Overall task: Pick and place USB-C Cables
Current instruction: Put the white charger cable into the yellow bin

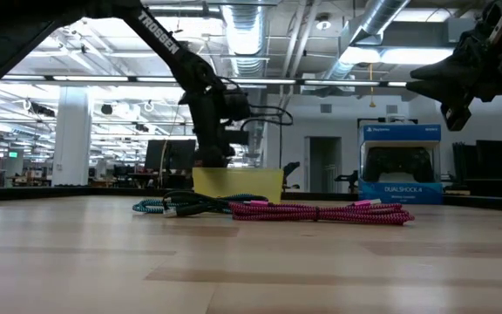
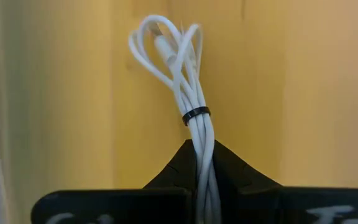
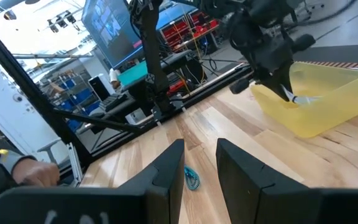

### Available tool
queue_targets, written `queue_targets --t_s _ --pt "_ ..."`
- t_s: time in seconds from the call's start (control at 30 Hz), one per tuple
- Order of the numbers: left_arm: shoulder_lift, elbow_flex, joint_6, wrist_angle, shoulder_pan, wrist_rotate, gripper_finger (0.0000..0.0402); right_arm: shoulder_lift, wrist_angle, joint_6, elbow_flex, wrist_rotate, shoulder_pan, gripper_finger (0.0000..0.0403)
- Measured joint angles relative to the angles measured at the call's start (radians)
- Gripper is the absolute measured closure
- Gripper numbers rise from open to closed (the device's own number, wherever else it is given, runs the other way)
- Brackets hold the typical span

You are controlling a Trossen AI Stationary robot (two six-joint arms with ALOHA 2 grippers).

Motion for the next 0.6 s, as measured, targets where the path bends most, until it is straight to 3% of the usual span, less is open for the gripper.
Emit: queue_targets --t_s 0.33,0.6 --pt "0.022 0.001 -0.013 -0.001 0.0 -0.008 0.0394 0.0 0.0 0.0 0.0 0.0 0.0 0.0284" --pt "0.024 0.001 -0.008 -0.027 -0.003 -0.014 0.0349 0.0 0.0 0.0 0.0 0.0 0.0 0.0284"
